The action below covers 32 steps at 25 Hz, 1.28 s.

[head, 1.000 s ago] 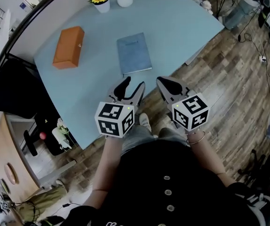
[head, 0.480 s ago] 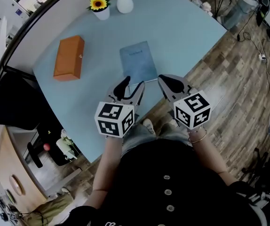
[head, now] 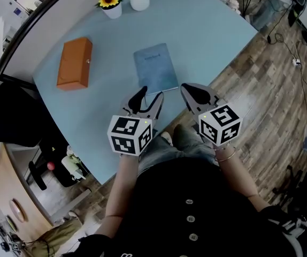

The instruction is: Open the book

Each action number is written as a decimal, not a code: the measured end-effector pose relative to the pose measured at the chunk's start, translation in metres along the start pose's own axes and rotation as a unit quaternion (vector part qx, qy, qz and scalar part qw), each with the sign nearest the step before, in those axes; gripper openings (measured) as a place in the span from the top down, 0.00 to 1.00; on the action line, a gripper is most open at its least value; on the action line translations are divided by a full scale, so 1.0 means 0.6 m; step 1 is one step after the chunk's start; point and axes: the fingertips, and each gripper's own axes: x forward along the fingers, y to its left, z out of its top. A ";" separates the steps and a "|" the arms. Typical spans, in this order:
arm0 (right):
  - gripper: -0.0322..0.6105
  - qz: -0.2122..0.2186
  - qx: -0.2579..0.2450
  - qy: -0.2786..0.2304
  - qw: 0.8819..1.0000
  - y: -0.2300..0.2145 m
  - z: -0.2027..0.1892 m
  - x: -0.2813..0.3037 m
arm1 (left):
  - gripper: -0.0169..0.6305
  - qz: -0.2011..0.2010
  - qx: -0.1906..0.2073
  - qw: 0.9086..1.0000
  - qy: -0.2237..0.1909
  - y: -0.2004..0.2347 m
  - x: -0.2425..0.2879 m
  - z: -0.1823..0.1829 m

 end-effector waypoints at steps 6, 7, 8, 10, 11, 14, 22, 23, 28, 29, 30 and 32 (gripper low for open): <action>0.95 0.017 0.006 -0.005 1.000 -0.008 0.002 0.006 | 0.68 0.011 -0.016 1.000 -0.003 0.005 0.003 -0.003; 0.95 0.020 0.006 -0.004 1.000 -0.009 0.002 0.007 | 0.68 0.015 -0.018 1.000 -0.004 0.007 0.004 -0.002; 0.95 0.023 0.006 -0.003 1.000 -0.011 0.003 0.007 | 0.68 0.020 -0.020 1.000 -0.005 0.009 0.005 0.000; 0.95 0.029 0.006 -0.001 1.000 -0.016 0.006 0.008 | 0.68 0.027 -0.029 0.999 -0.009 0.011 0.009 0.005; 0.95 0.032 0.006 0.000 0.999 -0.019 0.007 0.008 | 0.68 0.029 -0.033 0.999 -0.010 0.011 0.011 0.007; 0.95 0.041 0.006 0.006 0.999 -0.023 0.008 0.009 | 0.68 0.032 -0.037 0.999 -0.007 0.007 0.016 0.009; 0.95 0.064 0.023 0.013 0.998 -0.035 0.005 0.015 | 0.68 0.033 -0.022 0.999 0.008 -0.001 0.033 0.005; 0.95 0.066 0.023 0.014 0.997 -0.036 0.005 0.015 | 0.68 0.033 -0.017 0.999 0.010 -0.002 0.034 0.005; 0.95 0.070 0.026 0.017 0.997 -0.039 0.002 0.018 | 0.68 0.022 0.006 0.999 0.023 -0.011 0.039 0.004; 0.95 0.071 0.028 0.019 0.997 -0.040 -0.001 0.019 | 0.68 0.022 0.011 0.999 0.025 -0.011 0.042 0.003; 0.95 0.071 0.029 0.021 0.997 -0.041 -0.003 0.020 | 0.68 0.022 0.016 0.999 0.028 -0.011 0.044 0.003; 0.95 0.072 0.031 0.025 0.997 -0.042 -0.009 0.021 | 0.68 0.022 0.025 0.999 0.033 -0.010 0.049 0.000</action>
